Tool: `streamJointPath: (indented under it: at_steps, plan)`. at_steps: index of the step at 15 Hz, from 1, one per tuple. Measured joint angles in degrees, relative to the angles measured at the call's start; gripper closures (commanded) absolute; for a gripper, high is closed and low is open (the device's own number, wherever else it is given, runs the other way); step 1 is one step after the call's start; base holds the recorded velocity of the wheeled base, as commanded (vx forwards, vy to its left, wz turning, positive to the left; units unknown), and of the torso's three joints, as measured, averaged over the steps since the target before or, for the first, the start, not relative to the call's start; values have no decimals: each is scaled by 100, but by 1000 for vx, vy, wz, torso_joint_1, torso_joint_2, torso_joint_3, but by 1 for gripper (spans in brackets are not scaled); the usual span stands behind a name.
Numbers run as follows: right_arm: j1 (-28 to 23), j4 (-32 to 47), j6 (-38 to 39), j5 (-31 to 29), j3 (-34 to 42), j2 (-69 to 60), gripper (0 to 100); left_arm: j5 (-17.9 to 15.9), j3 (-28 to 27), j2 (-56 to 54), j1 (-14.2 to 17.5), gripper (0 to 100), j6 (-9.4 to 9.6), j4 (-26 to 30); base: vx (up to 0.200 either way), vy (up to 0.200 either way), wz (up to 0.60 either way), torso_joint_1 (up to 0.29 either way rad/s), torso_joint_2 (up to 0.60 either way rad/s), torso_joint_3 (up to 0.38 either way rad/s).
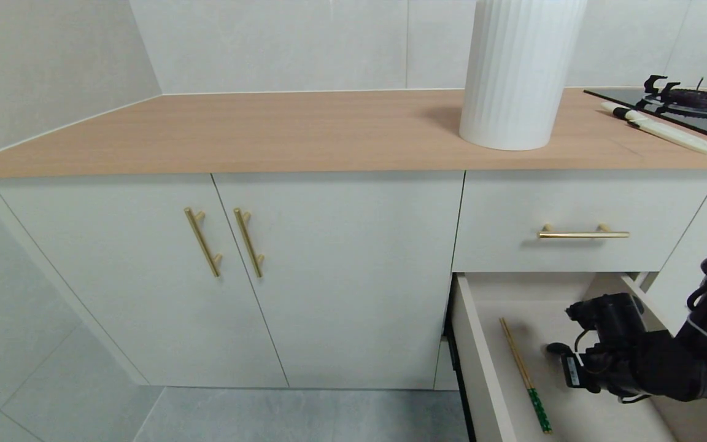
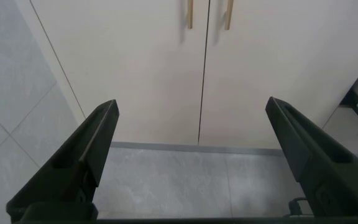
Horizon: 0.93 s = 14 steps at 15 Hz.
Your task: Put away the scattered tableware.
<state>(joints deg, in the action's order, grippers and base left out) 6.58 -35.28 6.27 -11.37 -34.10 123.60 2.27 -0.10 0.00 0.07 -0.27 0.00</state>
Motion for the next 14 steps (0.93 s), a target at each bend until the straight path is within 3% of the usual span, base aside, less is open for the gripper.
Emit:
streamJointPath:
  at_steps: [12,13,14]
  plan:
    - [-5,-266,5,-132,26,560,100,-2,0,0,0,0,-2,0,0,0,0,0,0,0]
    - [-9,-266,7,-129,26,560,0,0,0,0,0,0,-5,0,0,0,0,0,0,0]
    - [-9,-266,5,-129,26,560,0,-2,0,0,0,0,-5,0,0,0,0,0,0,0]
